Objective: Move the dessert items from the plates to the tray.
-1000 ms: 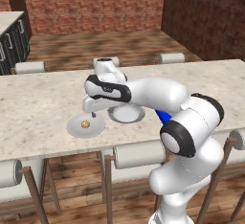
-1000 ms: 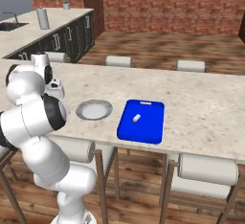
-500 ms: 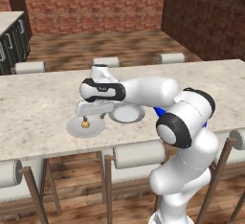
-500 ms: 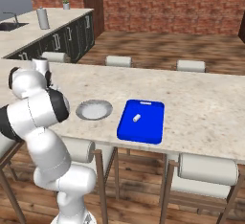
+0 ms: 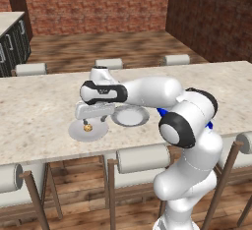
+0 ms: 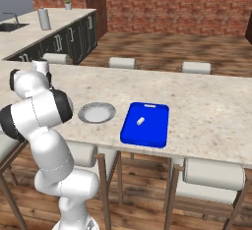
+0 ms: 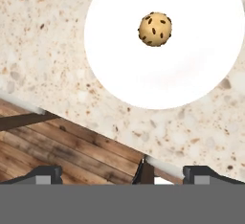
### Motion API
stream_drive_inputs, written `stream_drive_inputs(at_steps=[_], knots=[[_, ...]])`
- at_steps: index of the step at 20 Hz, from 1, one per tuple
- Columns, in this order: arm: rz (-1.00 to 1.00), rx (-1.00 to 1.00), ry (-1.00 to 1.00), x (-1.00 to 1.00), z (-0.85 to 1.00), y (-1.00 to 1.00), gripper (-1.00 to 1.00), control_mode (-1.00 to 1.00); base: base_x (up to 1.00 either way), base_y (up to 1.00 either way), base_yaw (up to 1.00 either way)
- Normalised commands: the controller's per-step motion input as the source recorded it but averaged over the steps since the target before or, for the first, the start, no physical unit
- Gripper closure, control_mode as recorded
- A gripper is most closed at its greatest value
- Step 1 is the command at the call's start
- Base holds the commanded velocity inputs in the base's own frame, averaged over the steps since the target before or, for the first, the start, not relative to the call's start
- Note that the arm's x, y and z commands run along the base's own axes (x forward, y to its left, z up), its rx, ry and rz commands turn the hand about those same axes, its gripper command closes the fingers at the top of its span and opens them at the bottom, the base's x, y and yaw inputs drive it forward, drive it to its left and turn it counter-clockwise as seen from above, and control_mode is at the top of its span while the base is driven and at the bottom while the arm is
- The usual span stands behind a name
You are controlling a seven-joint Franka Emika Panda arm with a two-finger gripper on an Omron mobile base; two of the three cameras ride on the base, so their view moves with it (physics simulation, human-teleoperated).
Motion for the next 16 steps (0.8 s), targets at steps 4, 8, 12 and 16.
stream_drive_inputs(at_steps=[4,8,12,16], knots=[[0.00,0.00,-0.04,0.37,-0.11,0.00,-1.00,-1.00,0.00,0.00,0.00],[0.00,0.00,-0.05,0.52,-0.18,0.00,-1.00,-1.00,0.00,0.00,0.00],[0.00,0.00,-0.06,0.51,-0.21,0.02,-1.00,-1.00,0.00,0.00,0.00],[0.00,0.00,-0.04,0.50,-0.27,0.10,-1.00,-1.00,0.00,0.00,0.00]])
